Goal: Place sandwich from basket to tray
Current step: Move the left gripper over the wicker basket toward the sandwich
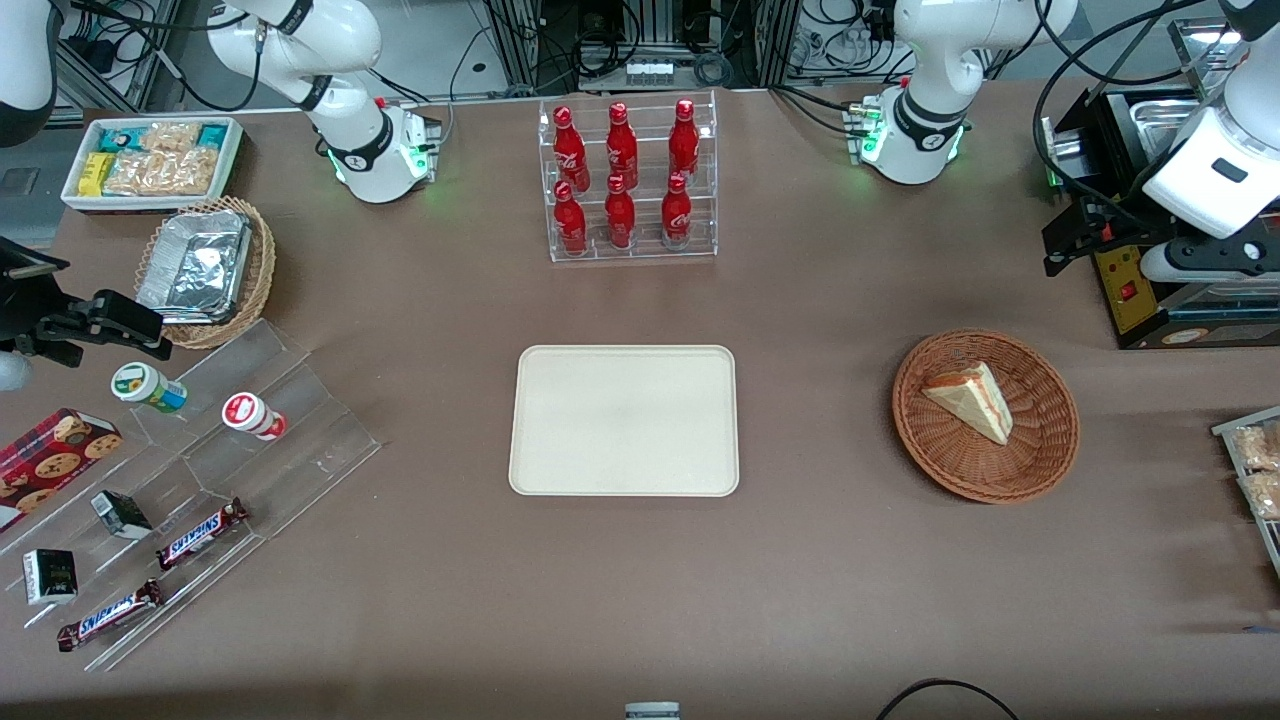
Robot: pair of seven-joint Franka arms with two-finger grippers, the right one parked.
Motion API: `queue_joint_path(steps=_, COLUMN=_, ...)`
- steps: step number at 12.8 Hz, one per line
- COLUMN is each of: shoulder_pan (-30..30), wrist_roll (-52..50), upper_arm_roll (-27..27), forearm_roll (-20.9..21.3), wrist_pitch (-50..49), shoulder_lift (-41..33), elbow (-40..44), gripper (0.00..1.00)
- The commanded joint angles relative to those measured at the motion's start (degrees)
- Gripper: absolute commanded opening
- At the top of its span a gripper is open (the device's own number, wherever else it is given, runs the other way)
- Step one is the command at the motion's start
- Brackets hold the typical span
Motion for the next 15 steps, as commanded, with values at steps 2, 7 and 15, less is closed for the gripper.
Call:
queue_joint_path(steps=2, shoulder_pan=-0.64, wrist_roll=0.02, upper_arm_roll=0.29, forearm_roll=0.89, wrist_pitch=-1.18, shoulder_lift=-0.51, elbow=0.47, gripper=1.0)
queue_joint_path(steps=7, shoulder_pan=-0.03, wrist_roll=0.29, upper_arm_roll=0.64, forearm_roll=0.8, wrist_pitch=-1.09, shoulder_lift=-0.34, elbow=0.38, gripper=1.0)
queue_joint_path(steps=15, shoulder_pan=6.47, wrist_roll=-5.68, upper_arm_roll=1.17, forearm_roll=1.33, wrist_pitch=3.82, shoulder_lift=4.06, elbow=-2.95, gripper=1.0)
